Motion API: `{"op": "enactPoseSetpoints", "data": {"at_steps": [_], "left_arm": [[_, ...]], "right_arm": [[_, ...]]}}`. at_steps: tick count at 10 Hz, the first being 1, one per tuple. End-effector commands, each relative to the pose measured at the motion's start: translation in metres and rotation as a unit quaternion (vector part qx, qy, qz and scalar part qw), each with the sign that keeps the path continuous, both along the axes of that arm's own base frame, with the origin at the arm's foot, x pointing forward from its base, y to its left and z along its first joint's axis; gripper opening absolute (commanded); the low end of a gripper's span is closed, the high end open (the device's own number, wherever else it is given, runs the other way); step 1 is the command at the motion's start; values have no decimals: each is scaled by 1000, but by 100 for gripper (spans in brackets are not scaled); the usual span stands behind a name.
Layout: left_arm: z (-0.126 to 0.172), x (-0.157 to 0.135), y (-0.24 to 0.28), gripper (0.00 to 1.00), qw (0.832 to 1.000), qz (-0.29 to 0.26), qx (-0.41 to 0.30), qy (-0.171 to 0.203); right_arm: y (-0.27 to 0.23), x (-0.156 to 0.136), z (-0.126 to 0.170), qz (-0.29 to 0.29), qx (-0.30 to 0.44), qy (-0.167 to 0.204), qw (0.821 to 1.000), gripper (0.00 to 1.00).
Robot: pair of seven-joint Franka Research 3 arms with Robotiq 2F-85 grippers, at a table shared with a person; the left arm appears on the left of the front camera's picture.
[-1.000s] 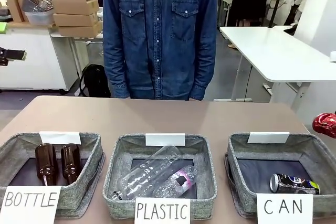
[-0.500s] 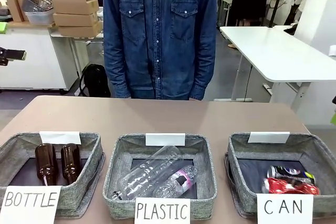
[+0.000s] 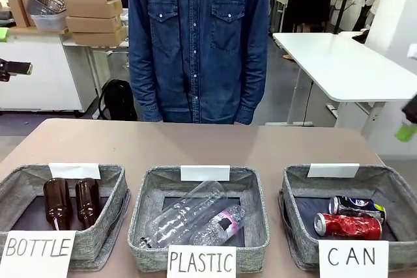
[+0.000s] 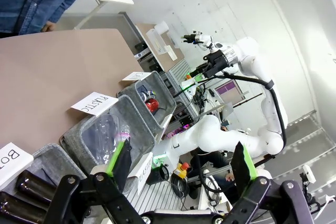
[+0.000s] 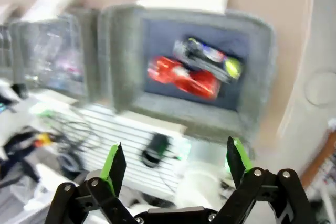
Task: Sort the can waste into the basket.
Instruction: Pick up the can waste from the table and place it in the right Fabric basket.
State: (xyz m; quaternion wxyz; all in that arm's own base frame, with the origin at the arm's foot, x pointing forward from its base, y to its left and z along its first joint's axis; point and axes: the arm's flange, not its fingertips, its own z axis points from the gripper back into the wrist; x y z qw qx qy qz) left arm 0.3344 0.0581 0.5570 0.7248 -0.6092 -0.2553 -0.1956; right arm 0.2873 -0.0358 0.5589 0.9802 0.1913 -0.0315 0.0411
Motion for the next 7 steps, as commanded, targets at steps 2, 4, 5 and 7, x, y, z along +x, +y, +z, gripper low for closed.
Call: {"op": "enactPoseSetpoints", "data": {"at_steps": [2, 4, 5, 7], "left_arm": [[2, -3, 1, 100, 1000, -4, 2, 1], [2, -3, 1, 100, 1000, -4, 2, 1], [2, -3, 1, 100, 1000, -4, 2, 1], [2, -3, 1, 100, 1000, -4, 2, 1]], "right_arm": [[2, 29, 14, -81, 356, -95, 926, 100], [5, 47, 16, -81, 524, -89, 843, 100], [6, 55, 15, -117, 552, -95, 820, 100], [12, 64, 13, -144, 586, -106, 791, 100]]}}
